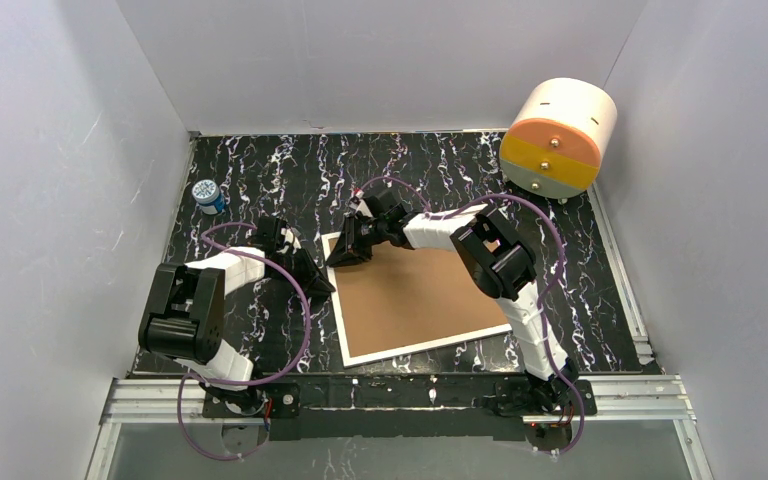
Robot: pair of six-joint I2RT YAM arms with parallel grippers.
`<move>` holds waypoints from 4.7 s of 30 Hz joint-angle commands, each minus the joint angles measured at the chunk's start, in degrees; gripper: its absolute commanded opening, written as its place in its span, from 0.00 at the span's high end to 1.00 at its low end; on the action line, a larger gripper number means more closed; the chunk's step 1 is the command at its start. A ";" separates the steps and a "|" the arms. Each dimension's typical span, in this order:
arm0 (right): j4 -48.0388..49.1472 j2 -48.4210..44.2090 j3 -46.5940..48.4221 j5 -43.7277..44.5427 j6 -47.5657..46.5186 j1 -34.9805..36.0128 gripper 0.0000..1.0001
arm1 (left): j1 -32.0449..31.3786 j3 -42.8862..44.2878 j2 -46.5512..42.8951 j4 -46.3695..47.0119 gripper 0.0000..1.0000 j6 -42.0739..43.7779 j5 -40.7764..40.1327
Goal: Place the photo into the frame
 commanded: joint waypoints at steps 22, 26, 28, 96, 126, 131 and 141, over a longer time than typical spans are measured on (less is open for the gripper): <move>-15.66 2.98 -5.59 10.43 -7.25 -3.66 0.68 | -0.13 -4.07 5.02 -9.03 0.87 3.96 -20.84; -18.38 3.44 -5.60 11.50 -8.86 -3.78 0.68 | -0.13 -4.14 4.78 -9.15 0.87 4.04 -21.06; -19.22 3.54 -5.25 11.98 -9.32 -3.75 0.68 | -0.13 -4.09 4.75 -9.16 0.87 4.09 -21.08; -15.08 -4.05 -13.01 -6.54 -27.47 4.57 0.84 | -0.13 -3.53 6.16 -8.10 0.87 4.53 -19.17; -15.36 -5.71 -16.15 1.34 -25.71 2.58 0.68 | -0.12 -3.10 6.51 -8.41 0.86 4.49 -19.47; -9.81 -10.31 -17.86 0.21 -22.08 -0.09 0.68 | -0.13 -2.90 6.42 -8.38 0.87 4.41 -19.20; -16.86 -26.61 -22.55 16.47 -17.38 -13.76 0.68 | -0.13 0.24 6.32 -5.19 0.79 1.98 -15.99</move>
